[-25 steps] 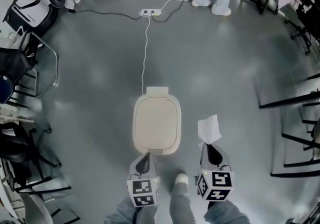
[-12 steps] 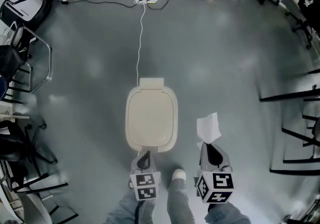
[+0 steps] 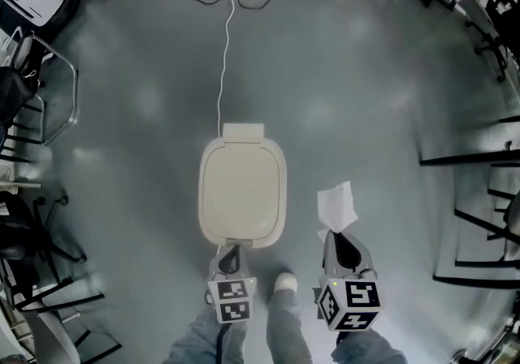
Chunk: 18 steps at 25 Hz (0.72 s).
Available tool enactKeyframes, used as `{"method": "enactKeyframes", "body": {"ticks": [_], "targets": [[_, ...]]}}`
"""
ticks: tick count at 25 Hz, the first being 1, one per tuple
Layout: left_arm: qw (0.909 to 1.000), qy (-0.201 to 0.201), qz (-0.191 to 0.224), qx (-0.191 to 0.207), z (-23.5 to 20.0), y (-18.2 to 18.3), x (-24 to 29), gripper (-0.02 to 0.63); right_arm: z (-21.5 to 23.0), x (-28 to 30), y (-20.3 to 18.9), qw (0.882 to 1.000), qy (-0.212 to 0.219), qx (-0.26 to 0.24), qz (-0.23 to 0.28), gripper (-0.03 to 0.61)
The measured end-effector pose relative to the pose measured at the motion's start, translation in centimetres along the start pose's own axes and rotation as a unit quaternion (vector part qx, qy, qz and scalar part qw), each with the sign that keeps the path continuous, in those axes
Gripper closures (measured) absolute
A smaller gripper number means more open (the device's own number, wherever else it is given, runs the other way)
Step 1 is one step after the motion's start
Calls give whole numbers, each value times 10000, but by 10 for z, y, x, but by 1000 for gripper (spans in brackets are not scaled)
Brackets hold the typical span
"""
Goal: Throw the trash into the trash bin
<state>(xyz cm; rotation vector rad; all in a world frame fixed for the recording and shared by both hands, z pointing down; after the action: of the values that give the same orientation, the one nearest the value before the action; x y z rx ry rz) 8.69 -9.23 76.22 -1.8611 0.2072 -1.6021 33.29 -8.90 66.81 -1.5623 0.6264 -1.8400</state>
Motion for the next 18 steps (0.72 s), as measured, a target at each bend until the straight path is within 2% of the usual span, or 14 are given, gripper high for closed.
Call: {"method": "enactKeyframes", "body": {"ticks": [4,10,18], "targets": [[10000,-50,15,-39,-1,-3,2,604,0,3,2,10000,-30,-1,-16,566],[9991,-213,-251,-268,-4,7,3,604,-4,3,12,10000,-17,-47,38,568],[9993,-35,96,-365,-16,30,-13,605,-17,1,18,9998,95,-160,39,566]]}}
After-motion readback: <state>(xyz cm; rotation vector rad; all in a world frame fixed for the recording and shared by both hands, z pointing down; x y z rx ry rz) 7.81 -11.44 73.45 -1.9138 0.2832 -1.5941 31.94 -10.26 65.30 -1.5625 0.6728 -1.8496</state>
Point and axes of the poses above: the fingertips, and each gripper's own axes: x forward along the fingers, z to its right, y out of its top, the point moved 10 cm from there along -x, backward along the fingers
